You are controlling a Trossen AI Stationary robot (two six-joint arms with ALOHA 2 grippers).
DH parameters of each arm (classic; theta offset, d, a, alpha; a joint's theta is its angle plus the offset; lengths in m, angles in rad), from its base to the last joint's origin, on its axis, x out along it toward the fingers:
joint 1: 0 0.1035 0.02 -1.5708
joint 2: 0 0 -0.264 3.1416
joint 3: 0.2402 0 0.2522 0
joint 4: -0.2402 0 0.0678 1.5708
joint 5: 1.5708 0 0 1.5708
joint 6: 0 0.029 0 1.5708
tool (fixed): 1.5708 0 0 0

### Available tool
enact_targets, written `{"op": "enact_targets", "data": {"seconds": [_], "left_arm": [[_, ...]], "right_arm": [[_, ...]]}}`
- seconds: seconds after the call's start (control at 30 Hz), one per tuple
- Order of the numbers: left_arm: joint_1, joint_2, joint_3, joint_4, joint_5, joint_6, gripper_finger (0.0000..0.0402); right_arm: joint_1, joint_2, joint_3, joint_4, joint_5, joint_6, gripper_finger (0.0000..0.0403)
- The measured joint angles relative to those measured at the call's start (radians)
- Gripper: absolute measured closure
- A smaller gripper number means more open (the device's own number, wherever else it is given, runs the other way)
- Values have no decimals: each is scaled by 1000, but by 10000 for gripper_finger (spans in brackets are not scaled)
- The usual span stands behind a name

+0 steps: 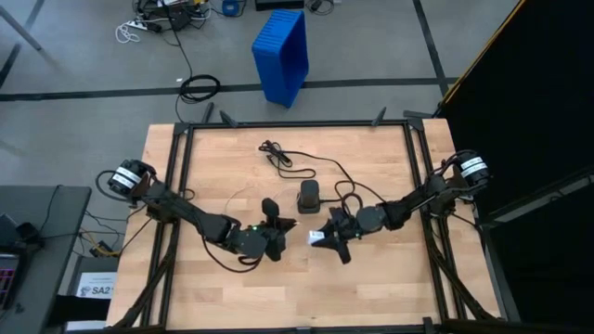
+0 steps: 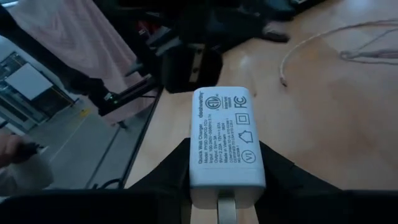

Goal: Plug in charger
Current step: Insert the charger cable into the charger adapter

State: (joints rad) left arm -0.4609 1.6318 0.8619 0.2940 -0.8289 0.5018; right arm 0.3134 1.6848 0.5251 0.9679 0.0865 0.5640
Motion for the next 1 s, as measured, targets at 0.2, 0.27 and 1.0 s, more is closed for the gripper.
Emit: {"op": "enact_targets", "data": {"seconds": [0.2, 0.27, 1.0], "left_arm": [[-58, 80, 18, -5, -68, 149, 401], [-60, 121, 47, -3, -71, 167, 401], [-36, 189, 154, -127, -53, 67, 401]], "right_arm": [[-25, -1, 1, -29, -5, 0, 314], [-33, -1, 0, -59, -3, 0, 314], [6, -2, 1, -125, 50, -90, 314]]}}
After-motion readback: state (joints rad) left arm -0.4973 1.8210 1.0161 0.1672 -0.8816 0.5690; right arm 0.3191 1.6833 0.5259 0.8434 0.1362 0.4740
